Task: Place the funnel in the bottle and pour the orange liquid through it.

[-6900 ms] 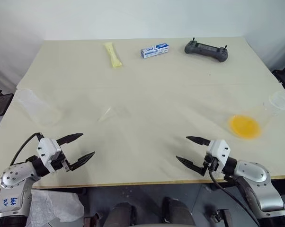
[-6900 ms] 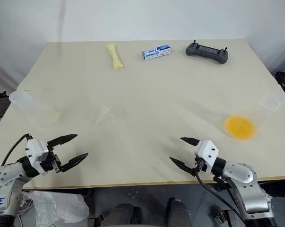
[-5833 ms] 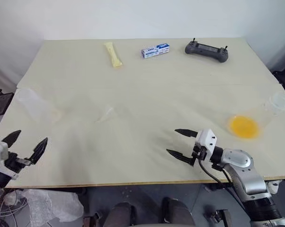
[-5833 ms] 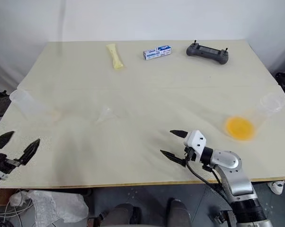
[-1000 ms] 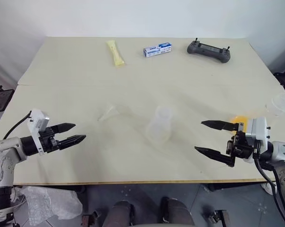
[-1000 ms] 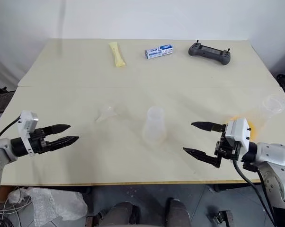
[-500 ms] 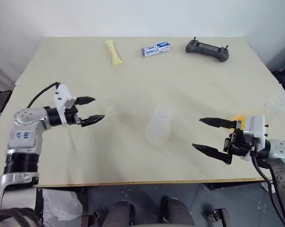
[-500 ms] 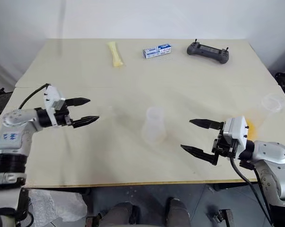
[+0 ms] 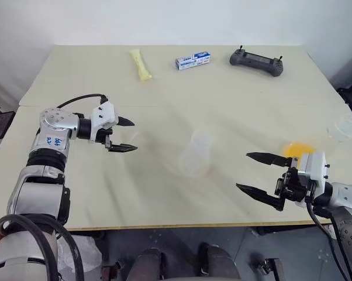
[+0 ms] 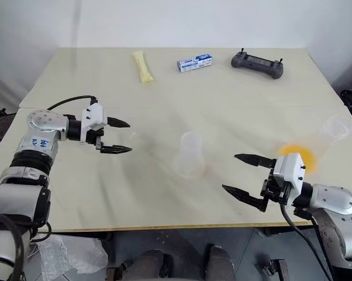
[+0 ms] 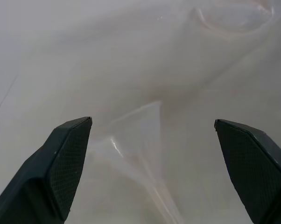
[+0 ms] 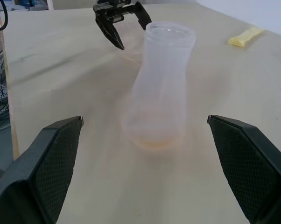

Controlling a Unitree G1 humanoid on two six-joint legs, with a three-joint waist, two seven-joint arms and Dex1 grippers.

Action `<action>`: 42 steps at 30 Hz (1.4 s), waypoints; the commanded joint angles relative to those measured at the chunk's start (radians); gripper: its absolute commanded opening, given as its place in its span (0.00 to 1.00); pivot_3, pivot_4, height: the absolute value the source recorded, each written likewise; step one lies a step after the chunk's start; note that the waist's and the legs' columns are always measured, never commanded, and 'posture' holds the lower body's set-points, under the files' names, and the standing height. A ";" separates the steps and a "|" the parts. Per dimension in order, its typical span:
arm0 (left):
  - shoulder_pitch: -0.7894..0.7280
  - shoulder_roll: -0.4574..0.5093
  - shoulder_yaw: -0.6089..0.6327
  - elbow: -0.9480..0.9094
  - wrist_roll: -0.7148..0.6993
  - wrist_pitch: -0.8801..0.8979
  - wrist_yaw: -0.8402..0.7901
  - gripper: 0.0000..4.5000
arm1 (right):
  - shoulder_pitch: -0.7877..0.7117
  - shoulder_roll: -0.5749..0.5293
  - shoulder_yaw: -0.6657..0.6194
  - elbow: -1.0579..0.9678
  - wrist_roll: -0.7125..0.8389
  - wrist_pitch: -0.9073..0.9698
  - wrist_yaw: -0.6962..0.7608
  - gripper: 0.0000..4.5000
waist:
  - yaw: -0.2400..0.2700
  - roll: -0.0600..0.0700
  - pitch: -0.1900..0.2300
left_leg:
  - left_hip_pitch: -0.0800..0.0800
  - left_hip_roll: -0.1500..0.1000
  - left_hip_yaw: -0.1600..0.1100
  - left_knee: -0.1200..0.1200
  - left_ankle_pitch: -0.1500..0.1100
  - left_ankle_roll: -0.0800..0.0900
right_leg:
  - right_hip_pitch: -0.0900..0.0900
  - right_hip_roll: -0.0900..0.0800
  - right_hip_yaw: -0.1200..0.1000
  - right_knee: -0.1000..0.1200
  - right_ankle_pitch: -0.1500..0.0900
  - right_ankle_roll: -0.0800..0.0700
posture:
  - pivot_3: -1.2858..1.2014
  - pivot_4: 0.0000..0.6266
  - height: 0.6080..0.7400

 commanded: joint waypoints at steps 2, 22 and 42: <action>-0.064 -0.017 -0.001 0.054 0.035 -0.050 0.000 0.99 | 0.024 0.013 -0.030 -0.054 0.008 -0.026 -0.017 1.00 | -0.002 -0.001 0.000 | 0.000 0.000 0.000 0.000 0.000 0.000 | 0.000 0.000 0.000 0.000 0.000 0.000 | 0.52 0.24 1.00; -0.135 0.009 -0.015 0.116 0.139 -0.053 -0.054 0.67 | 0.038 0.008 -0.027 -0.057 -0.006 -0.038 -0.051 1.00 | -0.003 -0.003 0.002 | 0.000 0.001 -0.002 0.000 0.000 0.001 | -0.001 0.000 0.000 0.000 0.000 0.000 | 0.52 0.24 1.00; -0.146 0.055 0.040 0.108 0.111 -0.008 -0.095 0.01 | 0.009 0.016 -0.019 -0.037 -0.027 -0.042 -0.050 1.00 | -0.004 -0.003 0.002 | 0.000 0.001 -0.003 0.000 0.000 0.001 | -0.001 0.000 0.001 0.001 0.000 0.000 | 0.52 0.24 1.00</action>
